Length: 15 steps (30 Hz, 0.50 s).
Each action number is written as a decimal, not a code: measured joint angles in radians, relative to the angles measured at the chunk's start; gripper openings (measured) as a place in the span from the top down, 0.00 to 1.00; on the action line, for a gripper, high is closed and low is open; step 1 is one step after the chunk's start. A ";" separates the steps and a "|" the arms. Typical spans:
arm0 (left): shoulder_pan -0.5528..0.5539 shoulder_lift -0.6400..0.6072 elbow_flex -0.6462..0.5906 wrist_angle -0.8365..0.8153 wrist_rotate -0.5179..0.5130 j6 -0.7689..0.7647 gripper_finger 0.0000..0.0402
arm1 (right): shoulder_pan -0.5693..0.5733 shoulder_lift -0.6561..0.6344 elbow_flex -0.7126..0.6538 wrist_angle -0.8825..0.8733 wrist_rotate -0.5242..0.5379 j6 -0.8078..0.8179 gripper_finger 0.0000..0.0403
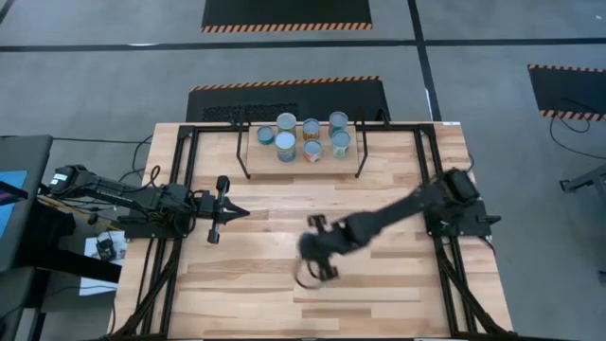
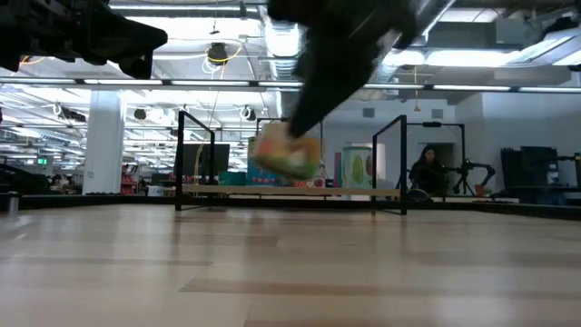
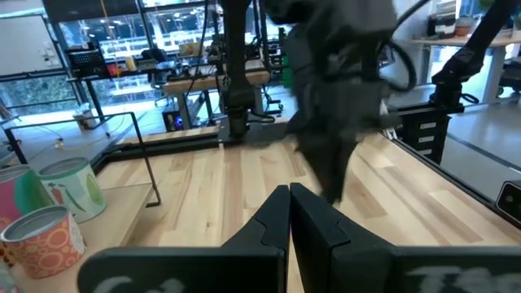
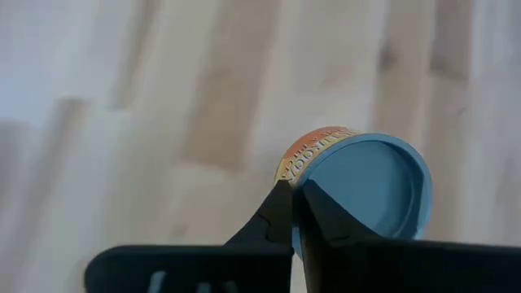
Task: Pick and place cans onto a shelf
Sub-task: Put the canned mushrooms on the shelf
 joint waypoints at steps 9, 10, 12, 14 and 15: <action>0.000 0.000 0.000 -0.002 0.000 0.010 1.00 | -0.144 0.254 0.295 -0.077 -0.049 -0.248 0.97; 0.000 0.000 0.000 -0.002 0.000 0.010 1.00 | -0.155 0.274 0.321 -0.090 -0.049 -0.265 0.97; 0.000 0.000 0.000 -0.005 0.000 0.010 1.00 | -0.174 0.307 0.364 -0.100 -0.048 -0.292 0.96; 0.000 0.000 0.000 -0.007 0.000 0.010 1.00 | -0.192 0.329 0.390 -0.104 -0.048 -0.314 0.96; 0.000 0.000 0.000 -0.007 0.000 0.010 1.00 | -0.201 0.340 0.399 -0.106 -0.048 -0.323 0.96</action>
